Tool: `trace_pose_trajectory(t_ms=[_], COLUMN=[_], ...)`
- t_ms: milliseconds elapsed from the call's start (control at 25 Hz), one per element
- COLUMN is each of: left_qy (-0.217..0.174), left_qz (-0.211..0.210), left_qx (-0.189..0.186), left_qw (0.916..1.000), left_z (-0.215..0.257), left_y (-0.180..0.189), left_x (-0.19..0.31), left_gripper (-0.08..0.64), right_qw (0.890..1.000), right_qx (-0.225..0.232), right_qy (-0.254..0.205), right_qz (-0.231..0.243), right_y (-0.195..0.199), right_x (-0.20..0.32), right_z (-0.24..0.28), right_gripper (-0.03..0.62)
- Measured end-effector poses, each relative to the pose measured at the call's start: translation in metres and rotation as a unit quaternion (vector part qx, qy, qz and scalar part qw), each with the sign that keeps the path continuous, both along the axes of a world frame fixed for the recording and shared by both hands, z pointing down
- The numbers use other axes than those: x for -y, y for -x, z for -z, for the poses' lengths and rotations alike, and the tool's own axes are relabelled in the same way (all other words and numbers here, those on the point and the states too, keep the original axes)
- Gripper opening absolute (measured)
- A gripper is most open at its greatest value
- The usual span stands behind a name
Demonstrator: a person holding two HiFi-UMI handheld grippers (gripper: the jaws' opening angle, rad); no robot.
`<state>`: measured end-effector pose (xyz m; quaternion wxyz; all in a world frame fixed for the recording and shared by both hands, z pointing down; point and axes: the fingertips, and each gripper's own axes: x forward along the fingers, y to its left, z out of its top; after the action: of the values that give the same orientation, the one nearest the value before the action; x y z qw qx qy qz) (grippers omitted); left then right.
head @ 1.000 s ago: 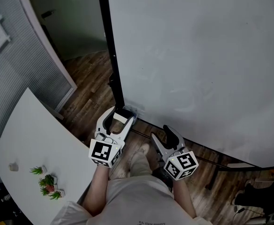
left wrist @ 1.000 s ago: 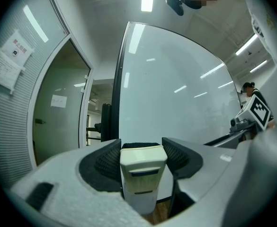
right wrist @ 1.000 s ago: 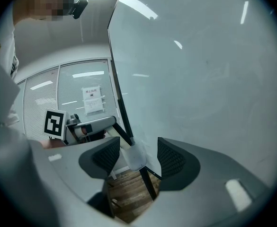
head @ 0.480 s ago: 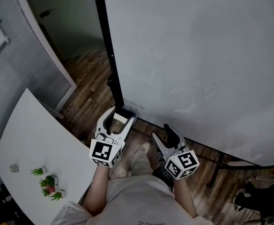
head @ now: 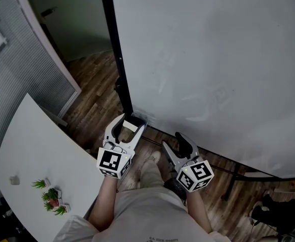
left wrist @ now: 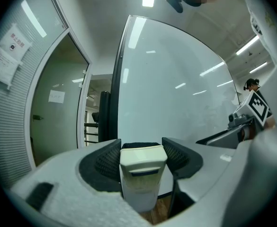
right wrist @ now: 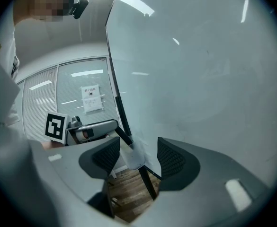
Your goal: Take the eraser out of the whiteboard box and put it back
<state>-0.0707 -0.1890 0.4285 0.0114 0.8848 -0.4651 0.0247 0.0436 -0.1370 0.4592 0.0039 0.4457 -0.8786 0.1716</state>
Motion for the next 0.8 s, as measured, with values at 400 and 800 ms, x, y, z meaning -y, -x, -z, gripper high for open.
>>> trace_pose_trajectory(t_ms=[400, 800], left_qy=[0.012, 0.026], left_qz=[-0.007, -0.014], left_qx=[0.006, 0.011], left_qw=[0.9999, 0.9995], left_z=[-0.011, -0.025], left_y=[-0.002, -0.006], left_x=[0.006, 0.014], left_gripper=[0.265, 0.265], right_qw=[1.0, 1.0], right_qx=[-0.001, -0.001], right_qy=[0.01, 0.019], right_qz=[0.004, 0.0], right_y=[0.004, 0.001], right_x=[0.004, 0.011], right_z=[-0.006, -0.011], right_gripper=[0.249, 0.249])
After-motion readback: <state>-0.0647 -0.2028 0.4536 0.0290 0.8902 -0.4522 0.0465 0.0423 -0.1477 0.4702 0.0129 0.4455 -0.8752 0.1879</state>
